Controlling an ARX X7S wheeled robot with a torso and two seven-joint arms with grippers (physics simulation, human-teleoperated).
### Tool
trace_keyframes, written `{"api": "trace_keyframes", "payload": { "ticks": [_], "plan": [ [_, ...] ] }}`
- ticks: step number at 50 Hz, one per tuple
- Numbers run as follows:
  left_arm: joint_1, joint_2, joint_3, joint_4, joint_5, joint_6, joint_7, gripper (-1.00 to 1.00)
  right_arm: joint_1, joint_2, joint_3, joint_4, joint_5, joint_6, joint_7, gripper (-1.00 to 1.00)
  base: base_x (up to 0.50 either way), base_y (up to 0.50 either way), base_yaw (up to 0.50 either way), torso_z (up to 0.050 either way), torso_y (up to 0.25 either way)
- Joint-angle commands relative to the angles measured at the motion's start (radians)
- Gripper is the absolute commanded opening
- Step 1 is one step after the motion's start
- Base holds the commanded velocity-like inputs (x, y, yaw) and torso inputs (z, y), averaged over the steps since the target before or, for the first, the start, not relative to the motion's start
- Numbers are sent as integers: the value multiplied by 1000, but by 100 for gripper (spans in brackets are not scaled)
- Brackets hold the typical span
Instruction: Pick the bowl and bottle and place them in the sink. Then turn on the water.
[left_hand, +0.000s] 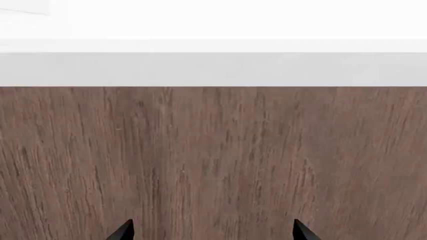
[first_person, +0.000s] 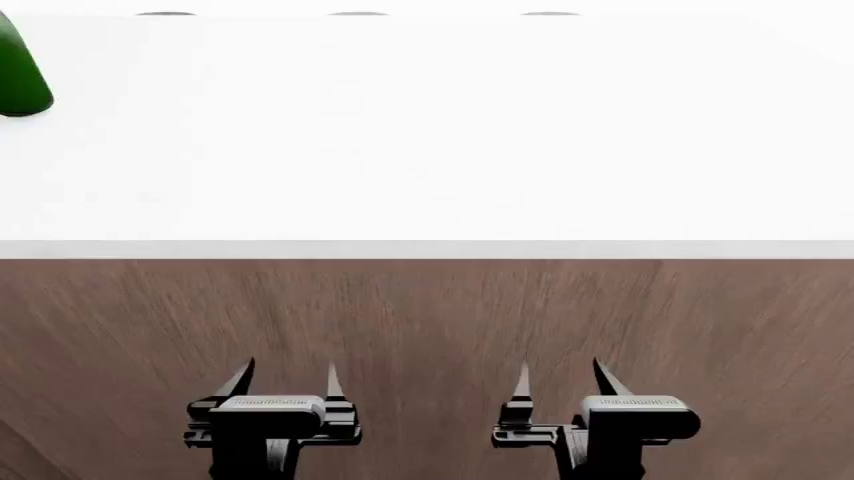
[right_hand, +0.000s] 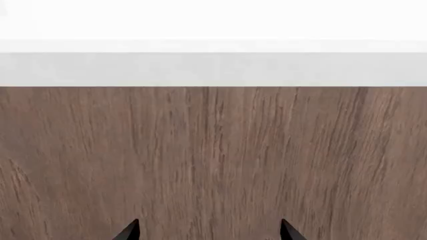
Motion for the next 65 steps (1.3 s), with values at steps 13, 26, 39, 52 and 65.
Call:
{"api": "trace_keyframes", "payload": {
  "ticks": [13, 26, 39, 52, 65],
  "plan": [
    [-35, -103, 21, 821, -145, -562, -37, 100, 120, 65, -133, -712, -55, 586, 27, 100, 0, 0, 0, 0, 0],
    [-297, -667, 56, 1033, -873, -585, -665, 100, 440, 66, -145, -1047, -5, 1080, -37, 100, 0, 0, 0, 0, 0],
    [-505, -885, -17, 1012, -1131, -571, -702, 100, 847, 469, 16, -1020, 1177, 1233, 688, 100, 0, 0, 0, 0, 0],
    [-424, -916, -82, 983, -1098, -516, -645, 100, 935, 539, 90, -988, 1425, 1245, 802, 100, 0, 0, 0, 0, 0],
    [-387, -918, -100, 987, -1067, -489, -632, 100, 964, 535, 34, -997, 1367, 1251, 771, 100, 0, 0, 229, 0, 0]
  ]
}}
